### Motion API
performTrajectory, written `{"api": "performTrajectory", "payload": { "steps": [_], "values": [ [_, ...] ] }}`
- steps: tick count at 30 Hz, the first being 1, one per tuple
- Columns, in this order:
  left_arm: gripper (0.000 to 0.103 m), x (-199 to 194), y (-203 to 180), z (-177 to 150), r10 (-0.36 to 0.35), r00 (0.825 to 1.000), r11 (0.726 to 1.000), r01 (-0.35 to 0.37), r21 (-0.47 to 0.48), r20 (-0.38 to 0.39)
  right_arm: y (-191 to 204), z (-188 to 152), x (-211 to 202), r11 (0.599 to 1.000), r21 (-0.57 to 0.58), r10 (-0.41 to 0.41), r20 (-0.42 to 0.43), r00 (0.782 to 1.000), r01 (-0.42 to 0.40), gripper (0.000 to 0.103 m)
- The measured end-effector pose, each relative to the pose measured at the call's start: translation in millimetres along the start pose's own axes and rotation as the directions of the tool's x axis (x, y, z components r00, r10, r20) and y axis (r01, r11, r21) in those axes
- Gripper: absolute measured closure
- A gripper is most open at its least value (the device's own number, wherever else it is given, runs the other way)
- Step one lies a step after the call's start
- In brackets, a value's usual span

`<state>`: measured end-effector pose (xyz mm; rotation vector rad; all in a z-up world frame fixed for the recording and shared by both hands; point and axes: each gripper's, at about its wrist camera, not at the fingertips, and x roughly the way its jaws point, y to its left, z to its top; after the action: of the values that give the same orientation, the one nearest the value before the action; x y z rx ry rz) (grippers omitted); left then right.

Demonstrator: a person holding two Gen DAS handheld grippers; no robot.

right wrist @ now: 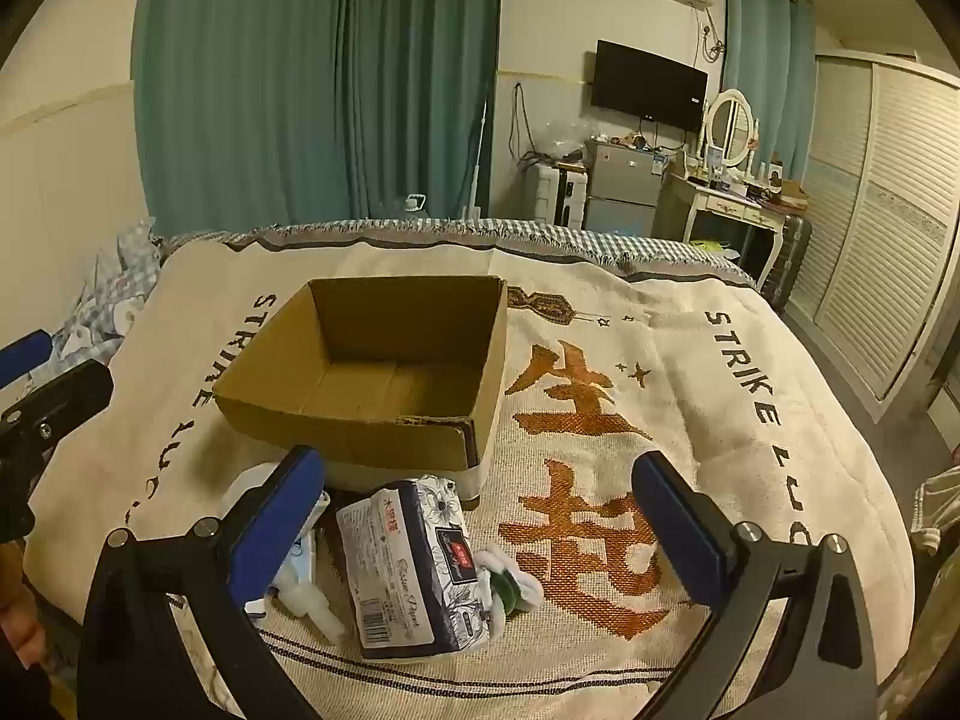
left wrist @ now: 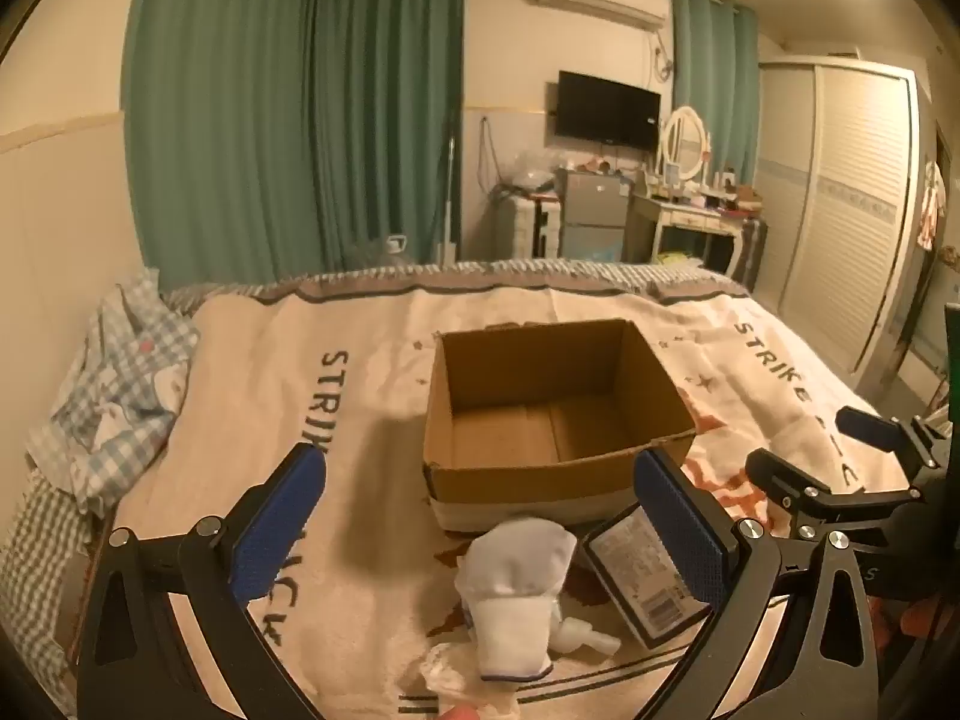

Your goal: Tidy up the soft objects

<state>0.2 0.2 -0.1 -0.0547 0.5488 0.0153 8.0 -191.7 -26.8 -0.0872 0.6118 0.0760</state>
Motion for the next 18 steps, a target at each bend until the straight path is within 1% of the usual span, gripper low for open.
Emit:
{"api": "performTrajectory", "payload": {
  "steps": [1, 4, 12, 18],
  "values": [
    [0.000, -0.6, -0.8, 0.0, 0.013, 1.000, 1.000, -0.013, 0.022, 0.016, 0.3, 0.0, 0.3, 1.000, 0.001, 0.000, -0.001, 1.000, 0.000, 0.000],
    [0.000, -0.7, -0.9, -0.1, 0.013, 1.000, 1.000, -0.014, 0.020, 0.018, 1.1, 0.0, -0.1, 1.000, -0.002, -0.002, 0.001, 1.000, 0.002, 0.000],
    [0.000, 5.9, 1.9, -3.5, 0.006, 1.000, 1.000, -0.006, 0.004, -0.029, 4.3, -3.6, 3.6, 1.000, -0.008, -0.008, -0.002, 1.000, 0.008, 0.000],
    [0.000, 4.8, 6.2, -1.4, 0.012, 0.999, 1.000, -0.012, 0.001, -0.036, 6.1, -4.7, 2.1, 1.000, -0.013, -0.010, -0.003, 1.000, 0.009, 0.000]
  ]
}}
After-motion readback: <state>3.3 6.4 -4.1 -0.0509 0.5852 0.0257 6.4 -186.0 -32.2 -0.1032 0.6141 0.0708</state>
